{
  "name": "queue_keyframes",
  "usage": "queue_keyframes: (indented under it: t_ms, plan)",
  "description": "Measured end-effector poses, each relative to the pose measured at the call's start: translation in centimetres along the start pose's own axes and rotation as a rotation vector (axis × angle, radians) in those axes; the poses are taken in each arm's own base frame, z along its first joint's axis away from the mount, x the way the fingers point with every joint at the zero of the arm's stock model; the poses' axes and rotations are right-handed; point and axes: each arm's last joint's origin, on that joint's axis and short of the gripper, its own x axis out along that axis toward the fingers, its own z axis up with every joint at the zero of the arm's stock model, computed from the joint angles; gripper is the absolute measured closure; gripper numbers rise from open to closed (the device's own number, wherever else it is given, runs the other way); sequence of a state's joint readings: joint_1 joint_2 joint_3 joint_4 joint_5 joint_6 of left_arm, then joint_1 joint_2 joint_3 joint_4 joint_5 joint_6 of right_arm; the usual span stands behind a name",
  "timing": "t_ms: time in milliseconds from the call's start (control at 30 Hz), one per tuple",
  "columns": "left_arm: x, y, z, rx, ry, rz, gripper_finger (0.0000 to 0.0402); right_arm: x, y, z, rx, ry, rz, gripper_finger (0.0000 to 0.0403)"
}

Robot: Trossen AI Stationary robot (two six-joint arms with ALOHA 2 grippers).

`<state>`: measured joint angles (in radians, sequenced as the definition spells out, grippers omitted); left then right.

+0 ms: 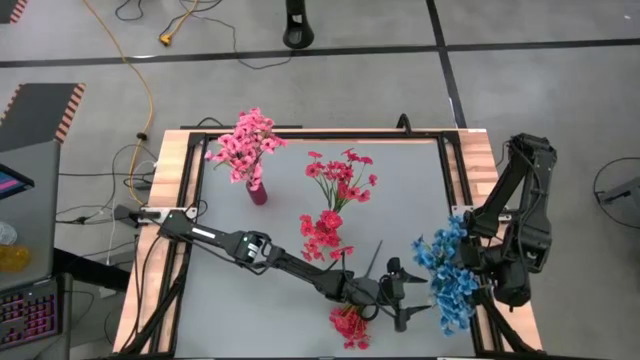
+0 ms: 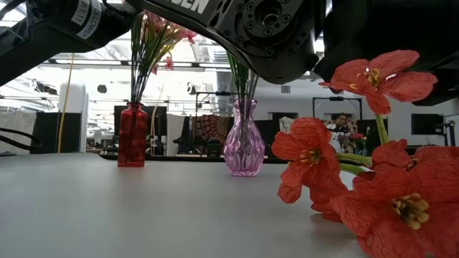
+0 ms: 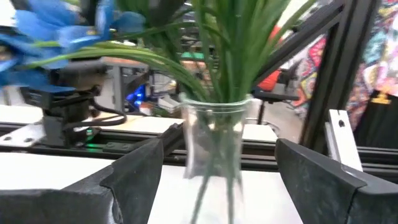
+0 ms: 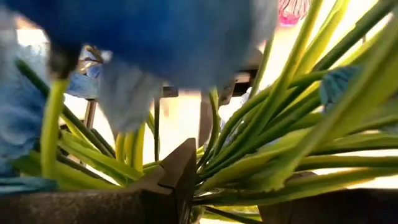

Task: Sort flowers into vase by color
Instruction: Put the blue flowers into the transparent vase

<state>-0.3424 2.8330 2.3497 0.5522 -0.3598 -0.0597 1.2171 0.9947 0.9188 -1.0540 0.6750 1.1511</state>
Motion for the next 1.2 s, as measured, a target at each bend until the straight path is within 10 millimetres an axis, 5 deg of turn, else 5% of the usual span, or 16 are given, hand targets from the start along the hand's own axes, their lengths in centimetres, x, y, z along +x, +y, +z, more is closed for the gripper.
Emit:
queue_keyframes:
  t_ms: [567, 1200]
  plan:
    - [-0.37, -0.94, -0.27, 0.046, 0.019, -0.006, 0.0104, -0.04, 0.59, 0.72, 0.068, -0.135, 0.015, 0.0241]
    - [-0.15, -0.41, 0.3, 0.055, -0.032, -0.007, 0.0104, -0.07, 0.78, 0.5, 0.104, -0.04, 0.07, 0.0241]
